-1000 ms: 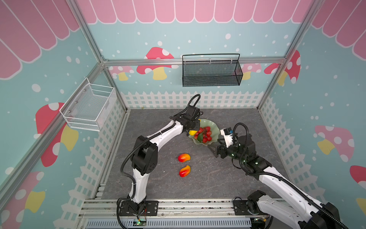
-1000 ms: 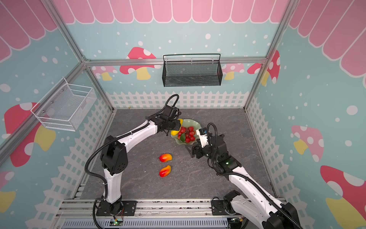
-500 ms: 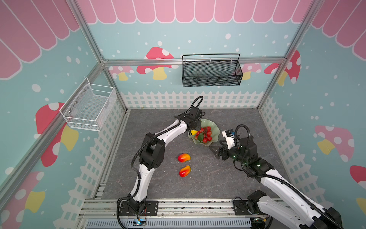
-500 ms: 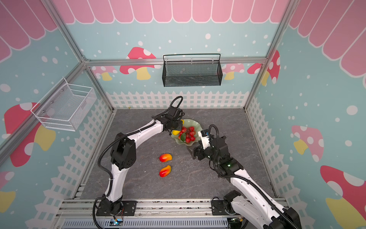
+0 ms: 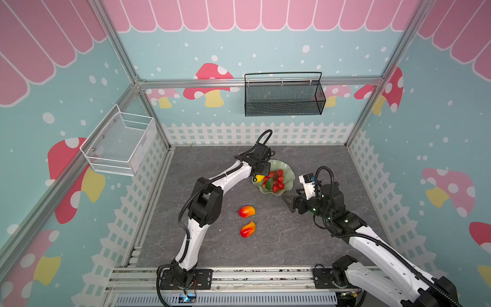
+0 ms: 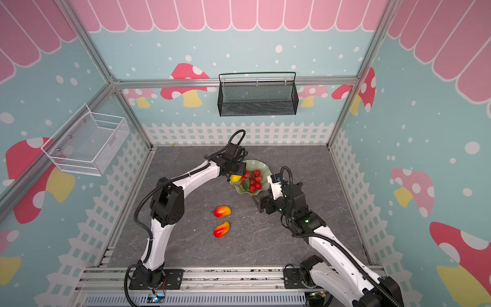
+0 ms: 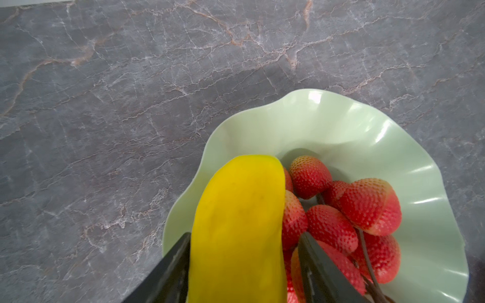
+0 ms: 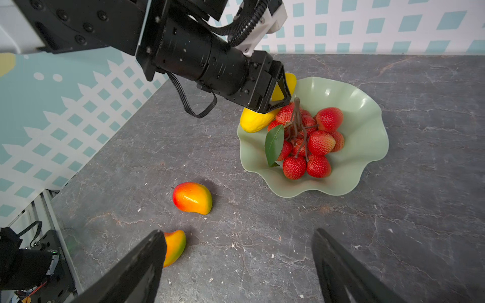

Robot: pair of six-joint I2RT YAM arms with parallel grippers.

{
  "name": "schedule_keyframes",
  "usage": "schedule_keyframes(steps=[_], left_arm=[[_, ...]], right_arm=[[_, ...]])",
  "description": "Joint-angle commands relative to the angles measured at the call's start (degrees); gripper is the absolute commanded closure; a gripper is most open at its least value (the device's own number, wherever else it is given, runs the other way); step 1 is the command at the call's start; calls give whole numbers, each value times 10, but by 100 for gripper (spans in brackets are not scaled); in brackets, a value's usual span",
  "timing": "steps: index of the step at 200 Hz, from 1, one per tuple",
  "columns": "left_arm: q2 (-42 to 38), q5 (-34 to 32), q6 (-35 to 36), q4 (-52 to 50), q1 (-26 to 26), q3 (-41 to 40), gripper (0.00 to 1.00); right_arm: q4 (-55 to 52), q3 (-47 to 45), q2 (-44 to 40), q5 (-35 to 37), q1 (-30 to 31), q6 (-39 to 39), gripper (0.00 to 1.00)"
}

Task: Arrange fruit in a fruit bowl
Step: Place the fruit in the fruit bowl, then pick up the fruit from the center of the table.

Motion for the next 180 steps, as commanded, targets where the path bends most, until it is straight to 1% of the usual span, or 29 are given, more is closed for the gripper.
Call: schedule_keyframes(steps=[1, 27, 33, 39, 43, 55, 78, 95, 124, 132, 142, 162, 180], left_arm=[[-18, 2, 15, -8, 2, 6, 33], [-58, 2, 26, -8, 2, -14, 30], [-71, 0, 28, -8, 2, -23, 28], [-86, -2, 31, -9, 3, -34, 21], [-97, -4, 33, -9, 3, -43, 19], [-137, -9, 34, -8, 2, -79, 17], [-228, 4, 38, -7, 2, -185, 16], [-304, 29, 45, -8, 1, -284, 15], [-395, 81, 78, -44, -1, -424, 16], [-411, 91, 95, -51, -6, -452, 16], [-426, 87, 115, -60, -14, -476, 16], [-444, 63, 149, -61, -31, -493, 16], [-434, 60, 171, -53, -41, -496, 16]], right_arm=[[-4, 10, 6, 4, -4, 8, 10], [-4, 14, 16, 2, -4, 5, 10], [-4, 15, 18, 2, -4, 3, 10], [-4, 15, 20, 2, -4, 2, 10], [-4, 15, 20, 2, -4, 2, 10], [-2, 15, 23, 0, -4, -3, 10], [-3, 16, 25, -11, -4, -26, 10], [-2, 13, 22, -29, -4, -43, 10], [26, -12, 18, -97, -4, -49, 10], [40, -22, 18, -117, -4, -46, 10], [53, -33, 19, -135, -3, -41, 10], [67, -46, 20, -152, -3, -39, 10], [68, -51, 18, -155, -3, -37, 10]])
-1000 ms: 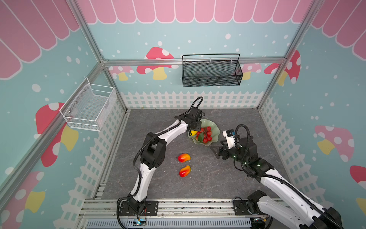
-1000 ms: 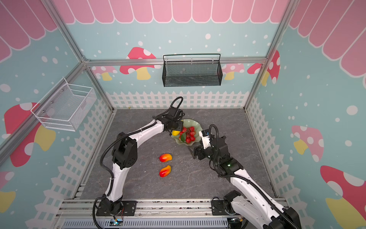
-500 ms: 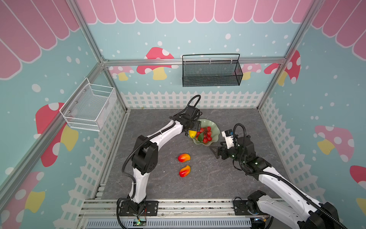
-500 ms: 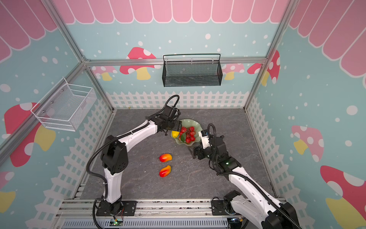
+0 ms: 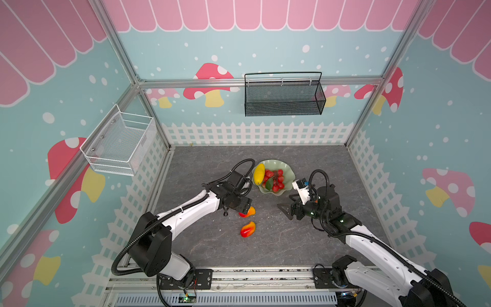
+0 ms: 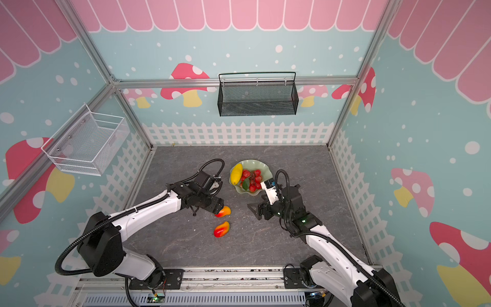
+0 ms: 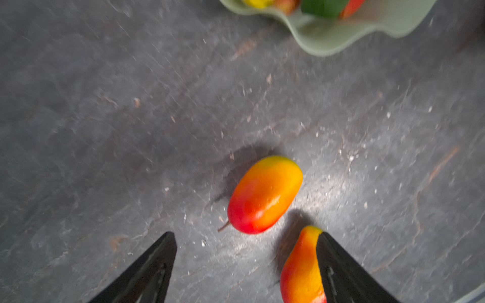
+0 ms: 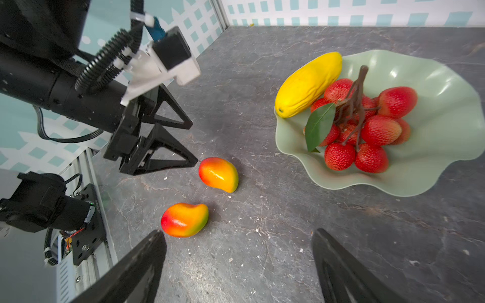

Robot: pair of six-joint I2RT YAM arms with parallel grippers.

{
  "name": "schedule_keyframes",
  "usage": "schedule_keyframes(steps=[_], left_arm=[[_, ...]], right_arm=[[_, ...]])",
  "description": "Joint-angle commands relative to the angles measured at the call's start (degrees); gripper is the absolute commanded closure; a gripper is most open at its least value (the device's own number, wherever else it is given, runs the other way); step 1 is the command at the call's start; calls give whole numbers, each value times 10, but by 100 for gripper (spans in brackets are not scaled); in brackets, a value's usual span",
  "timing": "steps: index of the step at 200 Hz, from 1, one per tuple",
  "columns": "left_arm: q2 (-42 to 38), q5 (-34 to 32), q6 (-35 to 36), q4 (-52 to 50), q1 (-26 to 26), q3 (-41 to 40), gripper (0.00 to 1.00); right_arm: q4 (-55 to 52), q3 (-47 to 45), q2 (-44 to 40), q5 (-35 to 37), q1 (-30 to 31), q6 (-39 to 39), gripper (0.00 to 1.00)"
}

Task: Arrange fruit in a fruit bowl
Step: Pick up the fruit from the center of the table.

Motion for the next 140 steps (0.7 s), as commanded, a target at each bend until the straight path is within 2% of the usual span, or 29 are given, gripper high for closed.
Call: schedule_keyframes(steps=[1, 61, 101, 140], left_arm=[[-9, 0, 58, 4, -14, 0, 16], [84, -27, 86, 28, -46, 24, 17], [117, -45, 84, 54, -48, 26, 19], [143, -69, 84, 67, -48, 25, 24]], right_arm=[[25, -9, -5, -35, -1, -3, 10], [5, -30, -32, -17, -1, 6, 10], [8, -32, -28, -15, -1, 13, 10], [8, -29, -27, -8, -1, 15, 10]])
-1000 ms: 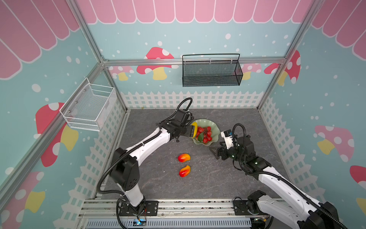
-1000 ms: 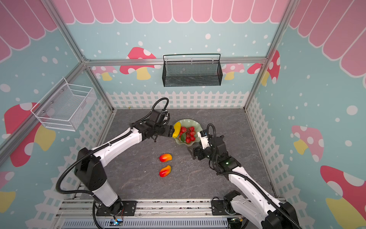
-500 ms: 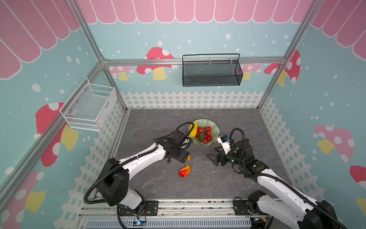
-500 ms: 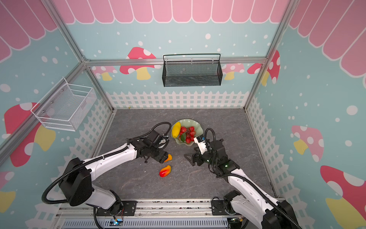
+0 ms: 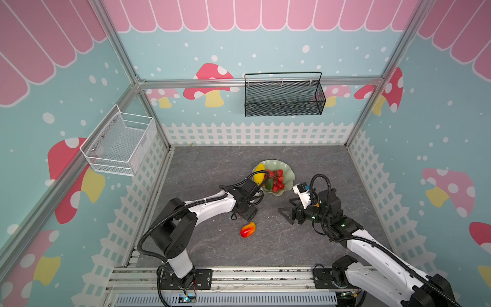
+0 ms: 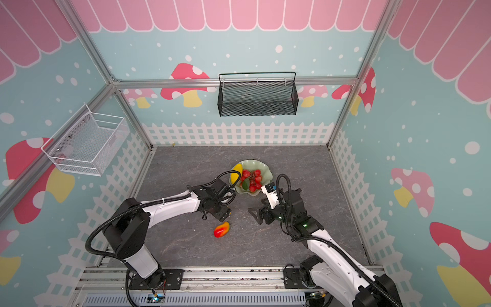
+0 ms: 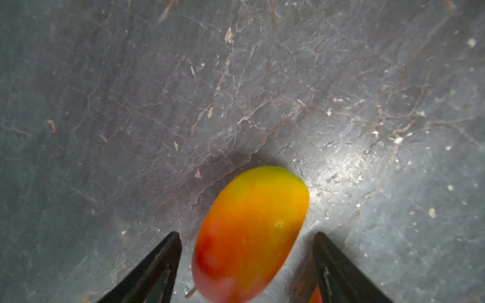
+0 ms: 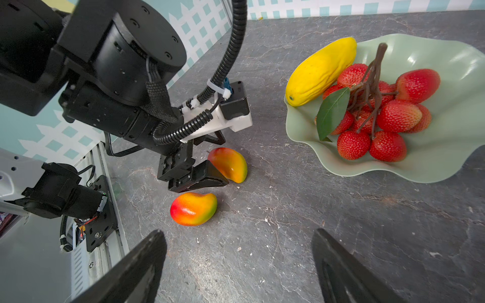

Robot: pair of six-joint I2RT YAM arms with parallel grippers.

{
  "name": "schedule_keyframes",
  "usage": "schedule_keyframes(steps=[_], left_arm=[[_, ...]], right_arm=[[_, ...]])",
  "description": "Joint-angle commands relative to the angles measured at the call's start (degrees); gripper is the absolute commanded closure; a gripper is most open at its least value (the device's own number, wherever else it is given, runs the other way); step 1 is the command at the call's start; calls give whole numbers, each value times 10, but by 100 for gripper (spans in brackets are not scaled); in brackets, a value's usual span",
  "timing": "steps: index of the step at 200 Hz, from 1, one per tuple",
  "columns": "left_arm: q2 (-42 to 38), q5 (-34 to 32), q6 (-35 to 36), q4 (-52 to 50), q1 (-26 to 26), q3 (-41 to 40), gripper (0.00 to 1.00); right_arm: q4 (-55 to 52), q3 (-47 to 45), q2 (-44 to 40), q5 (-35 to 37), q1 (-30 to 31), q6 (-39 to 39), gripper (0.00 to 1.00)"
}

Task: Arrange fruit in a fruit bowl
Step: Pick up the fruit from the center of the table.

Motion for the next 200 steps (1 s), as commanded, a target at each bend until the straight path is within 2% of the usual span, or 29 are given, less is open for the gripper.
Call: schedule_keyframes(steps=[1, 50, 90, 119, 146, 165, 200], left_arm=[[15, -24, 16, 20, -3, 8, 24], [25, -56, 15, 38, -3, 1, 39], [-7, -90, 13, 69, 1, -16, 49], [-39, -108, 12, 76, 5, -15, 53], [-73, -80, 11, 73, 2, 7, 54], [-84, -30, 15, 75, -6, 38, 54], [-29, 31, 42, 96, -30, 137, 54]], right_arm=[[5, -2, 0, 5, -1, 5, 10], [-2, -1, 0, 21, -1, 13, 10], [-26, 1, -6, 80, -8, 34, 10], [-32, 3, -17, 104, -22, 44, 10], [-42, 3, -34, 114, -41, 49, 10], [-45, -6, -43, 109, -63, 58, 10], [-42, -20, -50, 72, -88, 61, 10]])
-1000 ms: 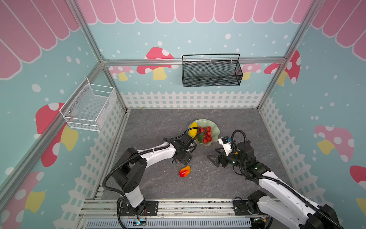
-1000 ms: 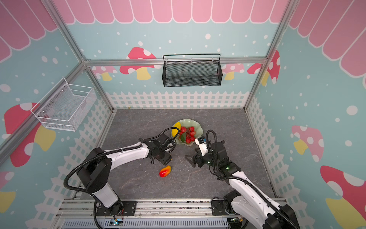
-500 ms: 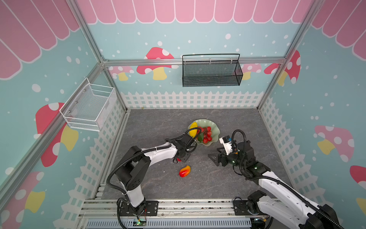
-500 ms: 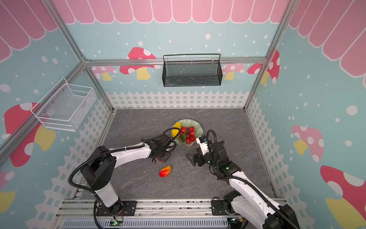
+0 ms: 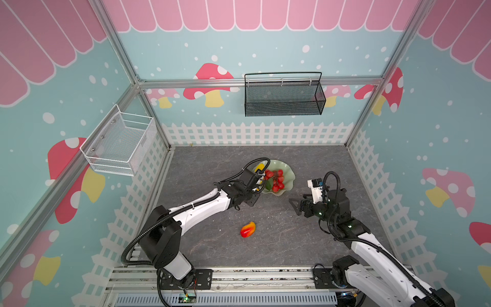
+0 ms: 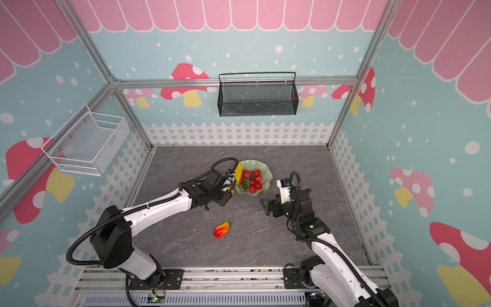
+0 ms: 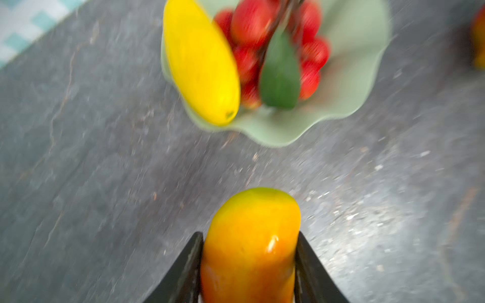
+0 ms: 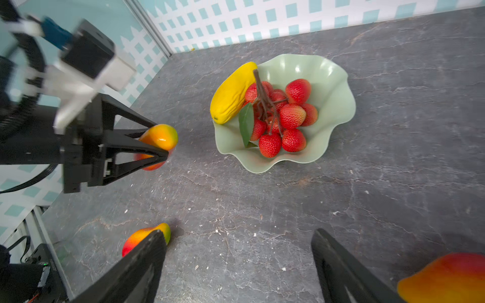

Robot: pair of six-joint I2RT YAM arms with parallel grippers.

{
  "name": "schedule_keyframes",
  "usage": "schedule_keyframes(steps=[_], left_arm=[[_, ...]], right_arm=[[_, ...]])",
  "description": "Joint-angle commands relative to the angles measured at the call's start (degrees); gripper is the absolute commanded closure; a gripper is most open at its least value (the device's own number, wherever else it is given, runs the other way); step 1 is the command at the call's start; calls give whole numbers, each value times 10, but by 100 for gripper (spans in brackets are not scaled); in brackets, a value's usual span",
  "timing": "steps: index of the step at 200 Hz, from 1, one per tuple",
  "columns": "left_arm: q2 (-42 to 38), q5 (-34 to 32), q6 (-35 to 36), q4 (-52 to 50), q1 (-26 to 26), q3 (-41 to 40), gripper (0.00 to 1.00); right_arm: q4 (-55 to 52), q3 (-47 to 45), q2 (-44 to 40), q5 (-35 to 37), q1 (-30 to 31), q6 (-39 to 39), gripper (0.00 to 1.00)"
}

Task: Arrange fruit in a fruit bowl
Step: Pick up the fruit from the center of the table, then place the fruit in the fruit bowl.

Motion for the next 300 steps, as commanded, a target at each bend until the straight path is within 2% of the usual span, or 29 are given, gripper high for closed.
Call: schedule_keyframes(steps=[1, 40, 70, 123, 186, 199, 216, 237, 300], left_arm=[[40, 60, 32, 27, -18, 69, 54], [159, 52, 67, 6, -27, 197, 54], [207, 31, 88, -2, -30, 238, 54], [237, -36, 121, 4, -30, 237, 53], [260, -56, 129, 11, -29, 241, 51], [258, -56, 129, 12, -29, 240, 47], [252, -56, 129, 15, -29, 236, 36], [241, -54, 129, 18, -29, 229, 31], [205, -43, 120, 61, -28, 197, 27]], right_arm=[[-7, -17, -8, -25, -10, 10, 9], [-8, -23, -31, -31, -12, 9, 9], [-9, -29, -46, -33, -13, 2, 9], [-4, -21, -27, -35, -13, -11, 9], [0, -18, -22, -31, -13, -11, 9], [0, -19, -24, -29, -13, -10, 9], [0, -19, -24, -28, -13, -9, 9], [1, -19, -21, -28, -13, -7, 9], [-8, -20, -24, -25, -13, 0, 9]])
